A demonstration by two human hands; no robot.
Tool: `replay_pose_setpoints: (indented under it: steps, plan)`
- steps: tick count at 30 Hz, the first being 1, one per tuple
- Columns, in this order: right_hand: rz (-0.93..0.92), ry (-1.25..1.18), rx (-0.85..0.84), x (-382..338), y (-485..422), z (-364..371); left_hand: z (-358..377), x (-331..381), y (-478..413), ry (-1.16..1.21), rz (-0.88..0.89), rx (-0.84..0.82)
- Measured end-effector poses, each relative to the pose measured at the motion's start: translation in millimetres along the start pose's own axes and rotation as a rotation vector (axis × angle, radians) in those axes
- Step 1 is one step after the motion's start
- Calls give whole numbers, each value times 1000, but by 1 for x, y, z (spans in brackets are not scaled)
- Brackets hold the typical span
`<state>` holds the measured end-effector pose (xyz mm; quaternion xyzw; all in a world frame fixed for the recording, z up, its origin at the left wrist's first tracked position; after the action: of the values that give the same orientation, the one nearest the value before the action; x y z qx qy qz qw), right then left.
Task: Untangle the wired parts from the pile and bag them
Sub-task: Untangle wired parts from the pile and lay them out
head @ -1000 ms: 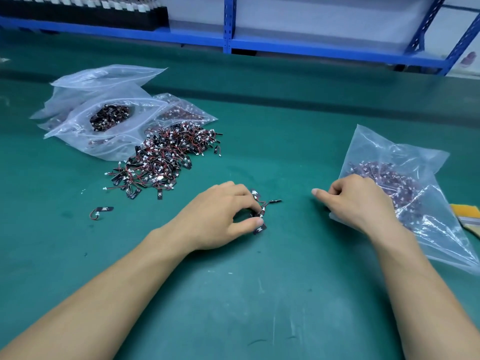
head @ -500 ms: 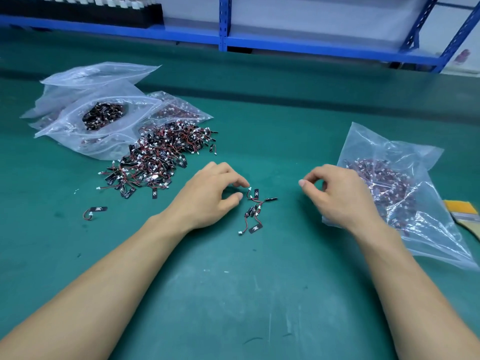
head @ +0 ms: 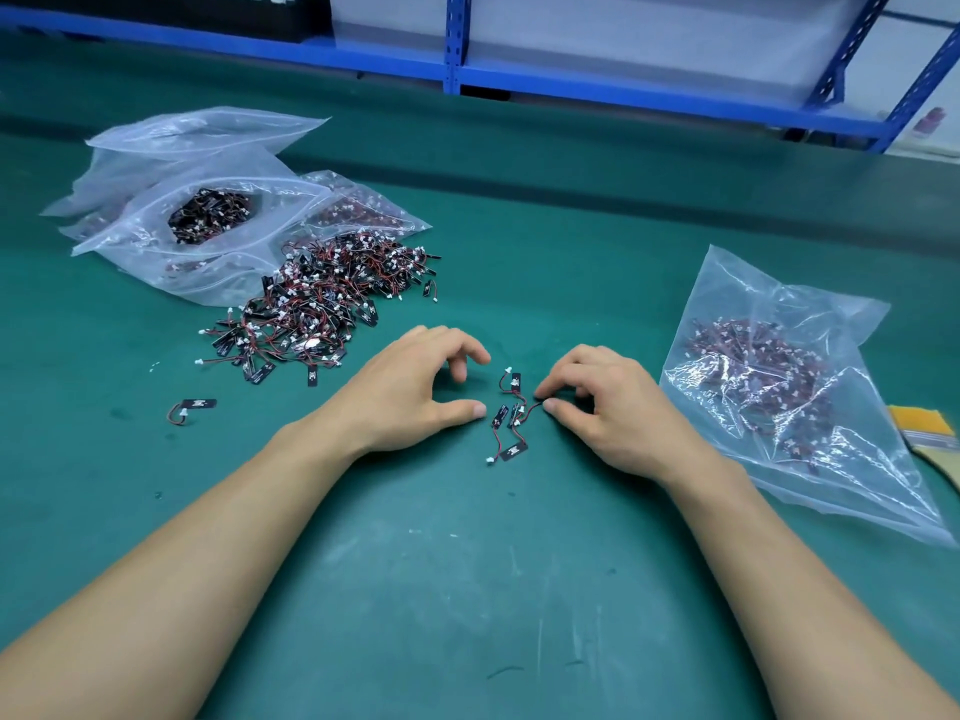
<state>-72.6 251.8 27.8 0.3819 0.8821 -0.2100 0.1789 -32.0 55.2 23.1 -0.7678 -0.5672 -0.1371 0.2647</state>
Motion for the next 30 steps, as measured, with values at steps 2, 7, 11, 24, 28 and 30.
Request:
replay_pose_setpoints:
  steps: [2, 7, 11, 24, 28, 30]
  plan:
    - [6, -11, -6, 0, 0, -1, -2, 4, 0, 15, 20, 47]
    - [23, -51, 35, 2, 2, -7, 8, 16, 0, -1, 86, -22]
    - [48, -113, 86, 5, 4, -13, 9, 16, 0, -7, 87, -69]
    - [292, -125, 141, 23, 4, -8, 7, 21, 0, -48, 120, -47]
    - [316, -106, 156, 26, 4, -12, 4, 18, 1, -40, 112, -40]
    - [318, -126, 171, 28, 5, -15, 3, 17, 1, -24, 105, -32]
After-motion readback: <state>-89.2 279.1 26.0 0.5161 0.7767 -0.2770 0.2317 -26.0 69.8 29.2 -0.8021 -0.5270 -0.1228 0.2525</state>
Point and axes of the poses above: each hand's wrist, its own y-axis away from the middle knuckle, its own z-axis out of the palm, x = y × z, the point moved 6 cm from there along -y, towards the middle knuckle, and after that the axes turned 4 degrees about -y, right-handed, at the moved point
